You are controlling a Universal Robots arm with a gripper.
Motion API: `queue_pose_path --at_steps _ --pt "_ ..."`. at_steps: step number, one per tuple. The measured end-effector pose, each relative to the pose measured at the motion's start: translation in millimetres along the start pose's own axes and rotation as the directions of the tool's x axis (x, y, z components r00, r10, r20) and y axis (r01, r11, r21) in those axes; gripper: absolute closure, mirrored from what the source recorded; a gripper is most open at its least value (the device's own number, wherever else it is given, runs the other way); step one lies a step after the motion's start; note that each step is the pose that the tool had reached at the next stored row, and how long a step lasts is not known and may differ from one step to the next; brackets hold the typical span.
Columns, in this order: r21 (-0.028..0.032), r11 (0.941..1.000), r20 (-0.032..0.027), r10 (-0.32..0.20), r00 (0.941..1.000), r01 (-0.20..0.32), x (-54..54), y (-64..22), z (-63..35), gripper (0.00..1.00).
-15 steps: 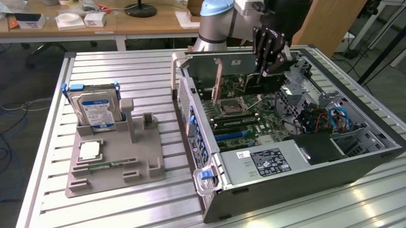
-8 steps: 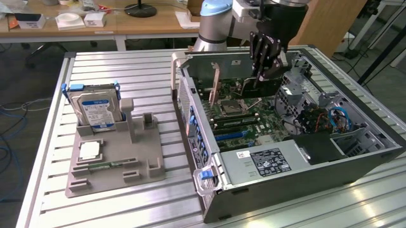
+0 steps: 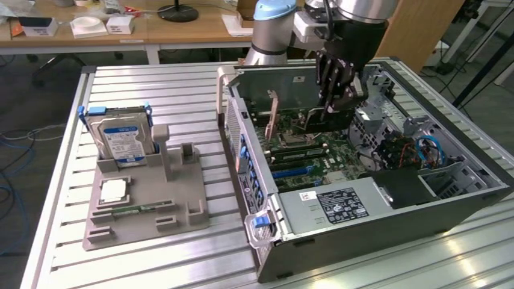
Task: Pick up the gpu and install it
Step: 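Insert the gpu into the slot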
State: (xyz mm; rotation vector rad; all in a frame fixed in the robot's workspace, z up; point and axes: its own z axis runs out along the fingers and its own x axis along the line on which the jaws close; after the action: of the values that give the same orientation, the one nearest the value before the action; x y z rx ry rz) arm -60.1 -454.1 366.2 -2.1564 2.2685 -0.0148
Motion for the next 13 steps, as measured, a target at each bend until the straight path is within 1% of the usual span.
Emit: queue_pose_path --at_steps 7,13 --pt "-0.0001 1.0 -0.0004 0.007 1.0 -0.007 -0.3 1.1 12.5 0.74" --pt "0.0 1.0 -0.0004 0.01 1.0 -0.01 -0.5 4.5 23.4 0.74"
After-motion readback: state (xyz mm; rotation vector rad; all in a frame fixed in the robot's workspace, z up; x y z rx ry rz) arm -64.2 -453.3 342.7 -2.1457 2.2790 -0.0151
